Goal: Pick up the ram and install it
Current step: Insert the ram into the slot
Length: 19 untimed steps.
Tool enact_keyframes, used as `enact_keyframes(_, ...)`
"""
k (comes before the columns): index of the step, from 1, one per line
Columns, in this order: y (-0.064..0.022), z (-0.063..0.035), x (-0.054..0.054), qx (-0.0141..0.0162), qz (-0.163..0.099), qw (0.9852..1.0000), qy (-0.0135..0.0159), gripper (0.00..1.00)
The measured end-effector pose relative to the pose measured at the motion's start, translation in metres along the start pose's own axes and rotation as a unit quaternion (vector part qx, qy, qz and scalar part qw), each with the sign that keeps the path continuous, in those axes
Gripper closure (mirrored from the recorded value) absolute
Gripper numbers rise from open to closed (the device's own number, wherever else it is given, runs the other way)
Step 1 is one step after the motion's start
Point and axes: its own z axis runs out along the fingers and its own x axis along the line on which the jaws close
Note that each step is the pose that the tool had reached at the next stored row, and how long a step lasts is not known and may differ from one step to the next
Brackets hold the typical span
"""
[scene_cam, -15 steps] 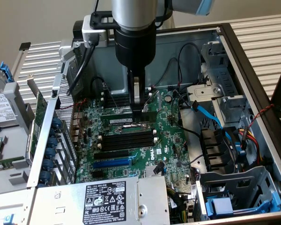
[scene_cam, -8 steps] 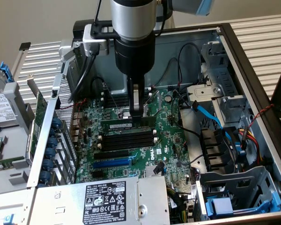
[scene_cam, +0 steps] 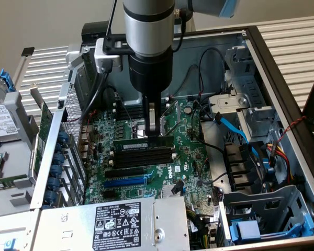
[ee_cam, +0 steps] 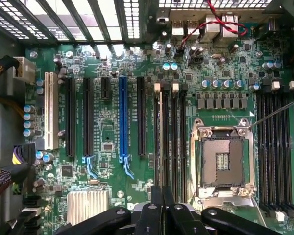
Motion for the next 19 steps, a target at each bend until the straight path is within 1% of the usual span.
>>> enact_keyframes(3,0.0002,0.0033,0.0001,-0.0001,0.000,1.0000,-0.0024,0.88)
enact_keyframes(4,0.0003,0.0034,0.0001,-0.0002,0.000,1.0000,-0.0027,0.88)
enact_keyframes(9,0.0002,0.0036,0.0001,-0.0002,0.000,1.0000,-0.0028,0.88)
enact_keyframes(19,0.0023,0.0076,-0.0014,-0.0002,0.000,1.0000,-0.0035,0.88)
